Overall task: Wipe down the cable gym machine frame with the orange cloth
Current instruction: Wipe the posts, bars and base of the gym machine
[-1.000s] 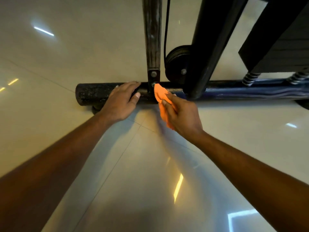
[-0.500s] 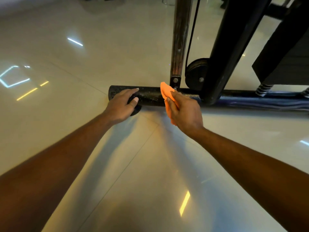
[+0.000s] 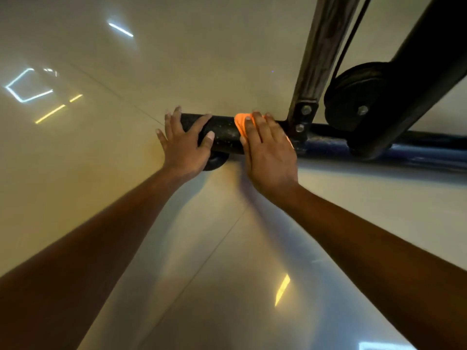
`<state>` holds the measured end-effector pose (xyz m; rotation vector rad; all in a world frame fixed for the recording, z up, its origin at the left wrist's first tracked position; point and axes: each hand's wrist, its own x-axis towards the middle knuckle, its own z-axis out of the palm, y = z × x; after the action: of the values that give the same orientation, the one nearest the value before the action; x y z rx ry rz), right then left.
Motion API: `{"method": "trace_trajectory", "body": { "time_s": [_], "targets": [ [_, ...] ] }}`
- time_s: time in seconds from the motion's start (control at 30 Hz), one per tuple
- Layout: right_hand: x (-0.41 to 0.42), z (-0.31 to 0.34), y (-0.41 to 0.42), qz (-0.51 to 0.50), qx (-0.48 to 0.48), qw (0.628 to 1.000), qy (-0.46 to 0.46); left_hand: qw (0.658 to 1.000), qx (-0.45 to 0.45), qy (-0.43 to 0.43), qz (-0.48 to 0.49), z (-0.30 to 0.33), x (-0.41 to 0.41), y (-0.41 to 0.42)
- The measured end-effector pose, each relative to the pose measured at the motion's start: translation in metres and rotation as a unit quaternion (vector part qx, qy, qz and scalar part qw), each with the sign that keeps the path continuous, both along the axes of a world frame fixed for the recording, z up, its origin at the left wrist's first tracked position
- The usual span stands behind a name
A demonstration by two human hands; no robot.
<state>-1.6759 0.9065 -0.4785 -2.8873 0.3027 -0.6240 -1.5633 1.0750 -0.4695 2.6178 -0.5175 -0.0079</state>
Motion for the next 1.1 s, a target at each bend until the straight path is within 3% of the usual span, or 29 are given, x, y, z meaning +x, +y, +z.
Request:
{"method": "trace_trajectory", "body": {
  "time_s": [0.17, 0.3, 0.4, 0.5, 0.67, 0.8, 0.97, 1.1],
  "targets": [
    [0.056, 0.009, 0.026, 0.04, 0.006, 0.999, 0.016, 0.981, -0.182, 0.046, 0.056, -0.005, 0.012, 0.002],
    [0.065, 0.024, 0.018, 0.093, -0.016, 0.993, 0.066, 0.939, -0.296, 0.112, 0.132, -0.003, 0.023, 0.015],
    [0.043, 0.022, -0.002, 0.073, -0.027, 0.994, 0.074, 0.912, -0.35, 0.17, 0.128, -0.003, 0.033, 0.03],
    [0.048, 0.019, 0.024, 0.054, -0.001, 0.996, 0.069, 0.859, -0.431, 0.238, 0.139, 0.002, 0.04, 0.038],
    [0.101, 0.018, 0.1, 0.098, -0.021, 0.991, 0.089, 0.829, -0.448, 0.317, 0.11, 0.014, 0.047, 0.046],
    [0.096, 0.029, 0.087, 0.11, -0.008, 0.988, 0.106, 0.786, -0.477, 0.379, 0.107, 0.008, 0.056, 0.063],
    [0.051, 0.038, 0.072, 0.07, 0.043, 0.982, 0.172, 0.775, -0.476, 0.404, 0.099, 0.003, 0.06, 0.068],
    [0.087, 0.052, 0.106, 0.128, -0.012, 0.966, 0.225, 0.761, -0.492, 0.416, 0.076, 0.005, 0.061, 0.066]
  ]
}}
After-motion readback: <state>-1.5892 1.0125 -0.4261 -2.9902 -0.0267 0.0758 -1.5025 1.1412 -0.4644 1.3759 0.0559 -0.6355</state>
